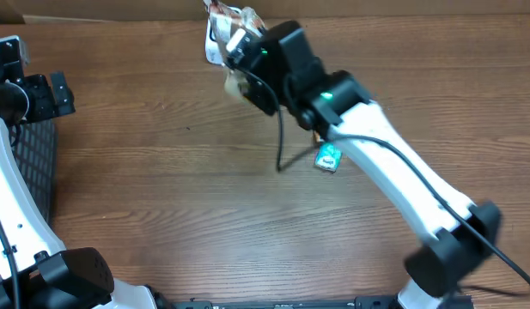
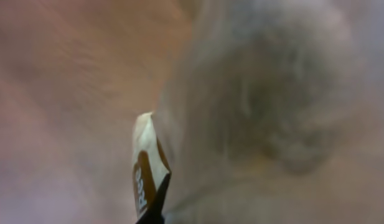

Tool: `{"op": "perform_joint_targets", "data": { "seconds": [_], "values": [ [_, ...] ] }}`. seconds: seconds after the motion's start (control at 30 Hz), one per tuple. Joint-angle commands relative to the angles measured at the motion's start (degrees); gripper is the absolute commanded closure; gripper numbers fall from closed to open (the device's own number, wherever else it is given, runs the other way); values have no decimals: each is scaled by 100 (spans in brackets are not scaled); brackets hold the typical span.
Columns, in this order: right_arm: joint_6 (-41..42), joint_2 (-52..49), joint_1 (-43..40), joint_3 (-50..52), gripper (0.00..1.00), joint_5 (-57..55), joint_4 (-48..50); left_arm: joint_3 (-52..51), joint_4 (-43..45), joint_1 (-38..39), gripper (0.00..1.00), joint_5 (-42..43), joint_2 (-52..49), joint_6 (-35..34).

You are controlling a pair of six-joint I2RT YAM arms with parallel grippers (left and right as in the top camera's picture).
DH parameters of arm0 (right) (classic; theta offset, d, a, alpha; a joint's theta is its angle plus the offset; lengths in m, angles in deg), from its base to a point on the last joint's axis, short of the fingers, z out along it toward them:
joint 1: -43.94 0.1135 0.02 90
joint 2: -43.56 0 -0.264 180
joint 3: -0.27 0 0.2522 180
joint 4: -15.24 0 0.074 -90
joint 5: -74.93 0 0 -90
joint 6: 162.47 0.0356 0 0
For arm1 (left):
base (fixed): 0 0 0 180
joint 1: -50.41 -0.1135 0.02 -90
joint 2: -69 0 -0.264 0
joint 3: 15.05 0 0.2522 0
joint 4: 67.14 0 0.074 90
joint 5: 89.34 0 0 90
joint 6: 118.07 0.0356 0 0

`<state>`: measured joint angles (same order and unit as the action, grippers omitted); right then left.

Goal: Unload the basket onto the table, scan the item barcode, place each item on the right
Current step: 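Hold the bread bag in front of the white scanner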

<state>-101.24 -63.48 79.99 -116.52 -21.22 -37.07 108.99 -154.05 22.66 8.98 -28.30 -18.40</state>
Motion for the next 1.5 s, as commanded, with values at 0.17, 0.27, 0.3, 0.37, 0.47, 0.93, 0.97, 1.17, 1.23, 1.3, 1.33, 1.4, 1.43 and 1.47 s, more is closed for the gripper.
{"op": "perform_joint_targets", "data": {
  "seconds": [0.17,0.27,0.3,0.37,0.47,0.93,0.97,1.17,1.23,1.3,1.33,1.4,1.43,1.47],
  "values": [
    [-2315,-1191,-7,-120,96,-2496,2396,48,9,2,0,9,7,151],
    [-2833,-1668,-109,-120,96,-2664,3165,50,9,2,0,9,7,151],
    [-2833,-1744,-131,-120,96,-2662,3259,48,9,2,0,9,7,151],
    [-2839,-1978,-203,-120,96,-2662,3556,48,9,2,0,9,7,151],
    [-3069,-2402,-365,-120,96,-2730,4127,50,7,2,0,9,7,151],
    [-5368,-3528,-505,-127,96,-2761,5982,48,9,2,0,9,7,151],
    [-5567,-3528,-505,-127,96,-2758,5995,48,9,2,0,9,7,149],
    [-6432,-3528,-501,-127,96,-2883,5995,50,9,2,0,9,7,151],
    [-6430,-3528,-501,-127,96,-2914,5991,48,9,2,0,9,7,151],
    [-6432,-3528,-494,-127,96,-2918,5991,48,9,2,0,9,7,151],
    [-6437,-3528,-492,-127,96,-2916,5991,48,9,2,0,9,7,151],
    [-6481,-3528,-483,-127,96,-2968,5993,48,9,2,0,9,7,151],
    [-6481,-3528,-483,-127,96,-2983,5995,48,9,2,0,9,7,151],
    [-6476,-3528,-483,-127,96,-3025,5993,48,9,2,0,9,7,151]
  ]
}}
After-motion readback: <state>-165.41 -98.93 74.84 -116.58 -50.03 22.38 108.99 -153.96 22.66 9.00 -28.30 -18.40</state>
